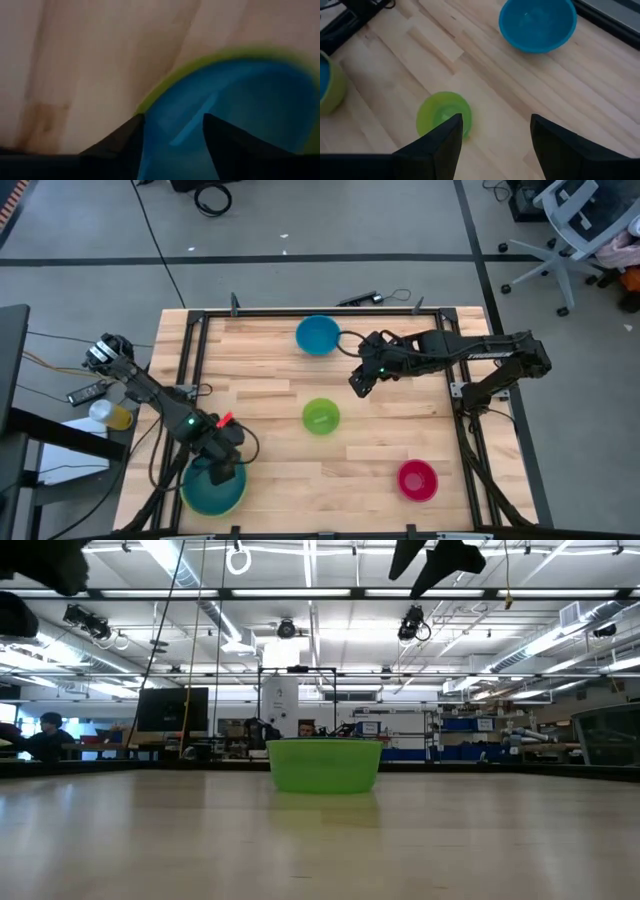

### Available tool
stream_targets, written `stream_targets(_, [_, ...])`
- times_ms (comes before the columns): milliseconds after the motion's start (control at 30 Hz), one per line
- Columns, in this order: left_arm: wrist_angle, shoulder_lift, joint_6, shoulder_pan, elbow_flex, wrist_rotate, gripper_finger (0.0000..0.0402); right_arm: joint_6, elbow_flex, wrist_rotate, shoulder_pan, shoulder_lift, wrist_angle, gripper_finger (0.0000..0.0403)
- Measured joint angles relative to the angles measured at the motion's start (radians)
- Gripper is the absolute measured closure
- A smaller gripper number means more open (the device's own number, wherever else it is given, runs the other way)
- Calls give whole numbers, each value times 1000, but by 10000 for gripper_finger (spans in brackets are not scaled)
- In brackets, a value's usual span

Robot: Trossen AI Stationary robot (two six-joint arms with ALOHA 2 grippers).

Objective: Nest bowls inside each other
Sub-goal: Stack the light blue bowl on top of the green bowl, then stack the blue bowl on top of the light blue bowl

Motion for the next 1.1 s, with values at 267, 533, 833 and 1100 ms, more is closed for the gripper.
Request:
stream_targets(267, [-158,-49,-10,15,104,-98,216,5,0,-8,-4,-20,-28,167])
stream_targets(533, [-85,-67,-68,14,4,-103,254,5,0,-6,-4,-22,-30,167])
stream_targets(833, [-59,-50,-94,25,-27,-63,260,-4,0,-2,-5,-22,-38,167])
stream_targets(1100, [-126,-84,-89,22,63,-61,260,-19,0,-5,-17,-21,-46,167])
